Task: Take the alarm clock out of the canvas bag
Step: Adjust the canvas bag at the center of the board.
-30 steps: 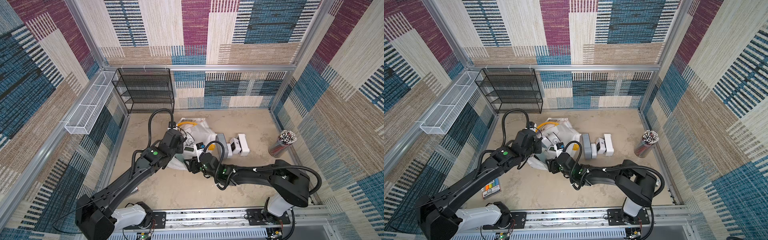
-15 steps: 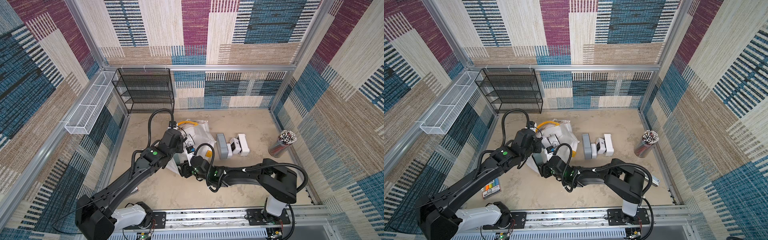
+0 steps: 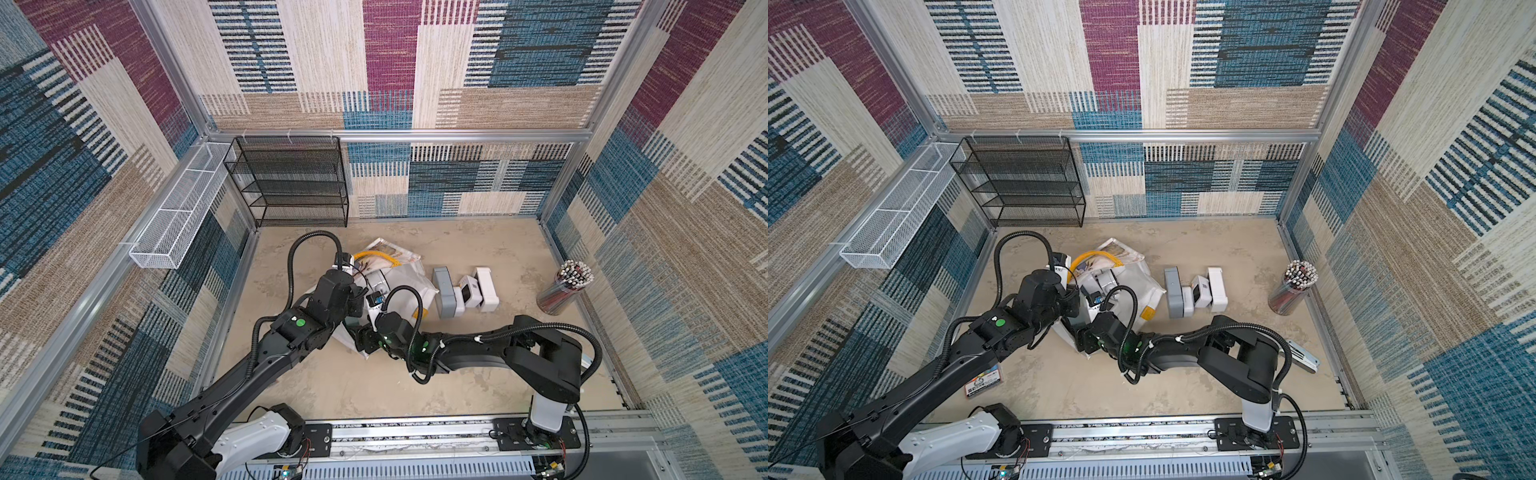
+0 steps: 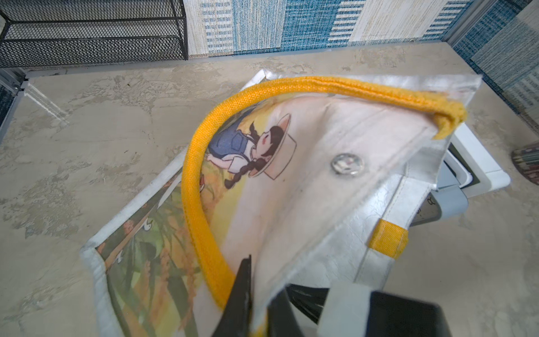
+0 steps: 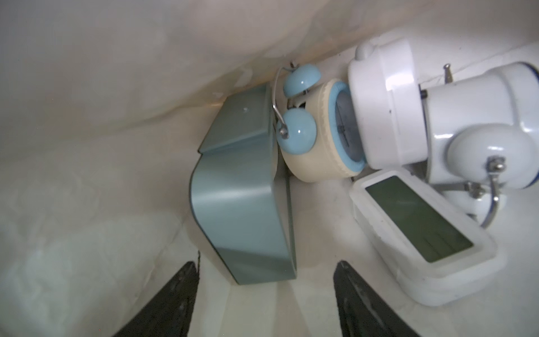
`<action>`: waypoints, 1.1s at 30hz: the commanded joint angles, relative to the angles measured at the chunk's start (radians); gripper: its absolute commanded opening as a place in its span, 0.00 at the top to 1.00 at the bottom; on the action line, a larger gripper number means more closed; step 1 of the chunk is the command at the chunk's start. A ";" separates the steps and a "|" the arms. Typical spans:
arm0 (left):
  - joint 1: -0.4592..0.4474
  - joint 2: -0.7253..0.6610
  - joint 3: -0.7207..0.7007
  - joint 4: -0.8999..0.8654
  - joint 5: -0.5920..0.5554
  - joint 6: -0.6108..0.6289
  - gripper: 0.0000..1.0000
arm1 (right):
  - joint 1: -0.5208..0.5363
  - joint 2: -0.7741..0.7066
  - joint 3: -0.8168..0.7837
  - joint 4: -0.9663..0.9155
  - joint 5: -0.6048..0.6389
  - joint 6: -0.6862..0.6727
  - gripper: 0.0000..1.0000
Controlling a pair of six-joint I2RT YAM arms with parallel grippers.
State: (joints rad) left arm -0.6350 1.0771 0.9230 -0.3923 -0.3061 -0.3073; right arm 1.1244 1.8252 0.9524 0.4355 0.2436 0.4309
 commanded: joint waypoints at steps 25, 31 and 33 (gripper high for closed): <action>0.000 -0.055 -0.039 0.009 0.032 0.051 1.00 | -0.114 -0.146 -0.137 0.033 0.031 -0.315 0.15; -0.001 -0.048 -0.034 0.012 0.033 0.050 1.00 | -0.169 -0.098 -0.107 -0.006 -0.090 -0.412 0.16; -0.002 -0.049 -0.033 0.010 0.031 0.051 1.00 | -0.183 -0.081 -0.096 -0.009 -0.137 -0.434 0.16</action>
State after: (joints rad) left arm -0.6350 1.0279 0.8852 -0.3874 -0.2821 -0.2852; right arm 0.9535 1.7298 0.8398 0.4313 0.1997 0.0528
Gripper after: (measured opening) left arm 0.101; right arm 0.838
